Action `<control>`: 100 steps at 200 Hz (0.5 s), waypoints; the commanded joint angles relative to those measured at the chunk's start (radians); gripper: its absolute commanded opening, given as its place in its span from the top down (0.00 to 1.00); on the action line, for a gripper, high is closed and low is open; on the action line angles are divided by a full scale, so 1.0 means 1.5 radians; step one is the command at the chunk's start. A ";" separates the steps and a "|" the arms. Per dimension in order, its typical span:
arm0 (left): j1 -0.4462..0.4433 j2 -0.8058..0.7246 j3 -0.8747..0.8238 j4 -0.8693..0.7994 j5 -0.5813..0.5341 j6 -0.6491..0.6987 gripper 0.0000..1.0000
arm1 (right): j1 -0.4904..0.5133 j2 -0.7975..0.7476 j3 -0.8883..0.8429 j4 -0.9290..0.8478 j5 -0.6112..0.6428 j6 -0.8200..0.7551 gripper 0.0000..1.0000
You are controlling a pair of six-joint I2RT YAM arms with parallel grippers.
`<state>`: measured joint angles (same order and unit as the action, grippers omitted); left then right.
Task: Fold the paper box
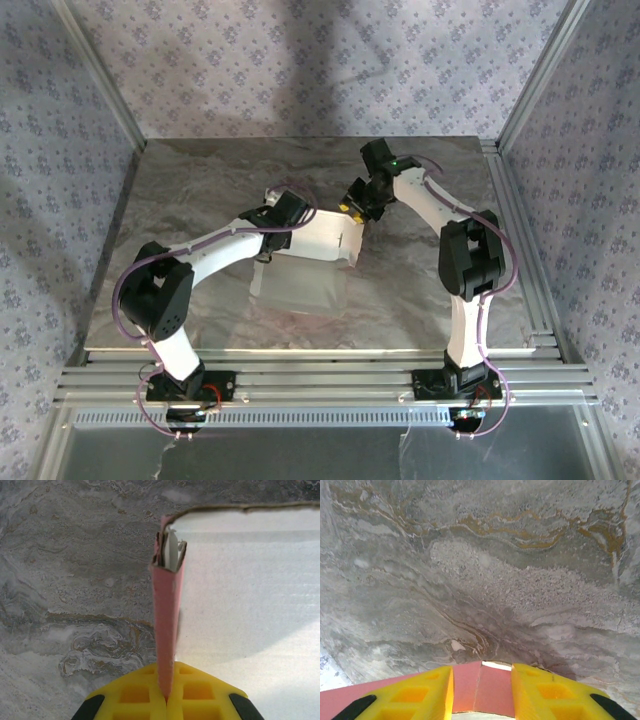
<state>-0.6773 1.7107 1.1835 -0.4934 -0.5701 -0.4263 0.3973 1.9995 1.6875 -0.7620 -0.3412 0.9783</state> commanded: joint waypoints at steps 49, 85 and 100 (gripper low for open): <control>-0.005 -0.014 -0.007 0.038 -0.012 0.018 1.00 | 0.015 -0.008 -0.008 -0.017 -0.003 -0.004 0.66; 0.006 -0.045 -0.062 0.121 0.036 0.028 1.00 | 0.020 -0.024 -0.043 0.018 -0.001 0.028 0.73; 0.016 -0.058 -0.084 0.145 0.055 0.021 1.00 | 0.021 -0.039 -0.067 0.042 0.004 0.048 0.75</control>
<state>-0.6716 1.6817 1.0958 -0.3752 -0.5377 -0.4004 0.4156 1.9945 1.6398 -0.7284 -0.3450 0.9977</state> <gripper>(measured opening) 0.047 0.262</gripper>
